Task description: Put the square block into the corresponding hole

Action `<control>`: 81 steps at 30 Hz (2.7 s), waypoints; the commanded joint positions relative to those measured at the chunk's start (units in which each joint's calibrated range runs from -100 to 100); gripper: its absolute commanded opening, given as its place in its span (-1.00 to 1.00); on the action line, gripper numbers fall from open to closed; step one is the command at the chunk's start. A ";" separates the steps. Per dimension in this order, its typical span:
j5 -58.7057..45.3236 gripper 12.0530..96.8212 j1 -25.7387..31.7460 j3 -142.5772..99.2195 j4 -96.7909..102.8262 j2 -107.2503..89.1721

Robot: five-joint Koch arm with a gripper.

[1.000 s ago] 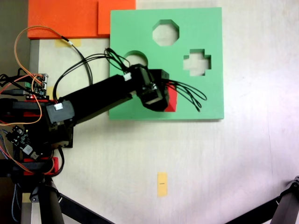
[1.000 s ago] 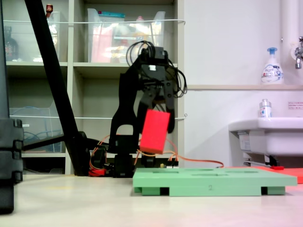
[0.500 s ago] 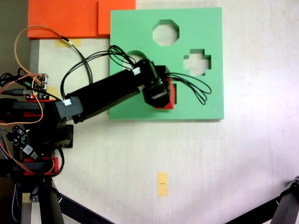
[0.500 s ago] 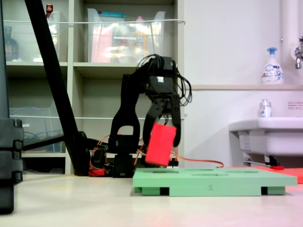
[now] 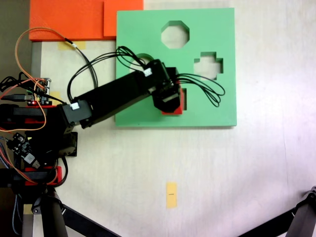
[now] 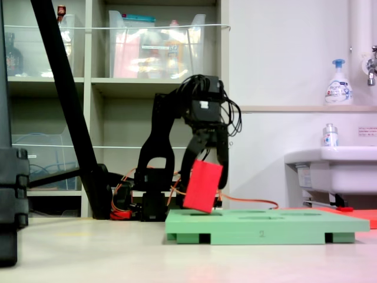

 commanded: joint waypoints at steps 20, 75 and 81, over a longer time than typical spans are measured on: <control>0.73 -0.70 0.39 5.36 -2.25 1.96; 0.73 0.05 0.93 8.55 -1.19 18.72; 0.73 0.23 -0.49 8.35 -2.25 15.65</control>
